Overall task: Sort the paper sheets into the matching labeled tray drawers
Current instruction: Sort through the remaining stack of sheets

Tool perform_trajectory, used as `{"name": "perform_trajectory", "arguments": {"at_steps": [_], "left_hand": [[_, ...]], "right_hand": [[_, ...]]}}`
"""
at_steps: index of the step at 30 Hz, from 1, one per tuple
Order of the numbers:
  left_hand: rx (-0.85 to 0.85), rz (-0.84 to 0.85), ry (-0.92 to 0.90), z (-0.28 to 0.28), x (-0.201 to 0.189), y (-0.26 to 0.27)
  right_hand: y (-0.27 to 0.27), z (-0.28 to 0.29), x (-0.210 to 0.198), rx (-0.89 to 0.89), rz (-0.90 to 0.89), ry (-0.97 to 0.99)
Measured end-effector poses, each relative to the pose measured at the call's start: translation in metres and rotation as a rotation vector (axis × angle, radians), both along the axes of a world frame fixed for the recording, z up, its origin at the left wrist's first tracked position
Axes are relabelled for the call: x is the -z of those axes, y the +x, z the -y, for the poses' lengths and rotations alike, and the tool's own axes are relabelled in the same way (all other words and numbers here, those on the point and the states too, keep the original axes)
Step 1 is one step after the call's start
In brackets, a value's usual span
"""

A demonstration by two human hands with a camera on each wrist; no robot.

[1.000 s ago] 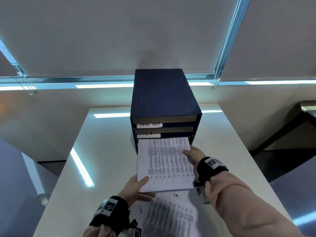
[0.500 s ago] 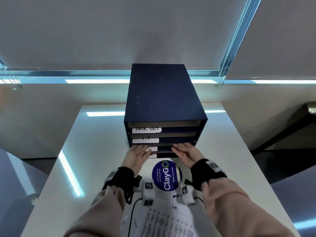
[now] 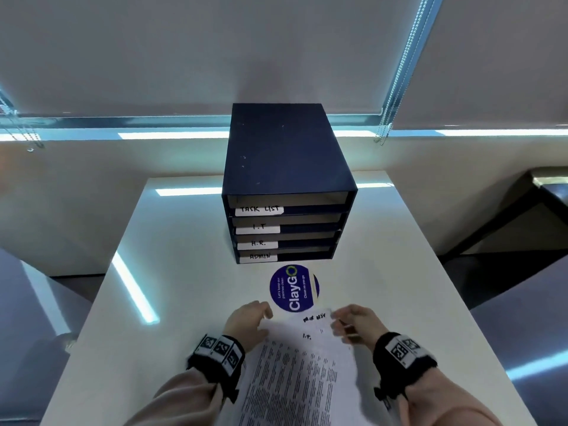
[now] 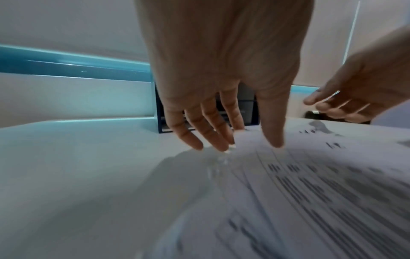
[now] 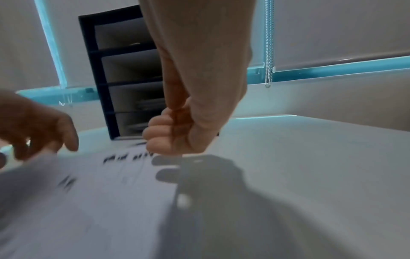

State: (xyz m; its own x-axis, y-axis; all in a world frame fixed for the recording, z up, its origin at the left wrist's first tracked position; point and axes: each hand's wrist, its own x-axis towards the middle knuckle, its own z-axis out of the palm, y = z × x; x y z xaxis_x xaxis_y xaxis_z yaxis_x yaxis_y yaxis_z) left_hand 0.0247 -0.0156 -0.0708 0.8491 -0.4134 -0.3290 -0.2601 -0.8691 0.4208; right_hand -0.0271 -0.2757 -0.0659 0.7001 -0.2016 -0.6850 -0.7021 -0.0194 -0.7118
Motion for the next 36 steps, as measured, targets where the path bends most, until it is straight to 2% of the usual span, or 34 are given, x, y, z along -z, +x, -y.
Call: {"name": "perform_trajectory", "arguments": {"at_steps": [3, 5, 9, 12, 15, 18, 26, 30, 33, 36], "left_hand": [[0.015, 0.143, -0.095, 0.000, -0.009, -0.013], [-0.042, 0.162, -0.306, 0.001, -0.027, -0.019], [-0.291, -0.098, -0.799, 0.004, -0.087, -0.027], [-0.446, -0.191, -0.987, -0.003, -0.113, -0.016], [-0.605, -0.285, -1.149, -0.012, -0.120, -0.004], [-0.630, -0.289, -1.169, -0.017, -0.121, 0.001], [-0.693, -0.258, -1.153, -0.025, -0.110, 0.006], [-0.786, -0.204, -1.081, -0.026, -0.096, 0.011], [-0.804, -0.359, -1.114, -0.019, -0.099, 0.005], [-0.673, -0.562, -1.135, -0.016, -0.094, -0.001]], "right_hand": [[-0.033, 0.005, 0.013, -0.069, -0.013, -0.102], [-0.046, 0.006, 0.005, -0.124, 0.029, -0.138], [-0.058, 0.006, -0.024, -0.083, 0.145, 0.001], [-0.056, 0.004, -0.041, -0.082, 0.196, 0.166], [-0.053, -0.003, -0.051, -0.044, 0.227, 0.376], [-0.052, -0.010, -0.058, -0.066, 0.249, 0.449], [-0.063, -0.014, -0.048, -0.115, 0.222, 0.386], [-0.069, -0.013, -0.027, -0.025, 0.222, 0.316], [-0.064, -0.009, -0.023, 0.057, 0.174, 0.317], [-0.047, -0.001, -0.023, 0.058, 0.144, 0.262]]}}
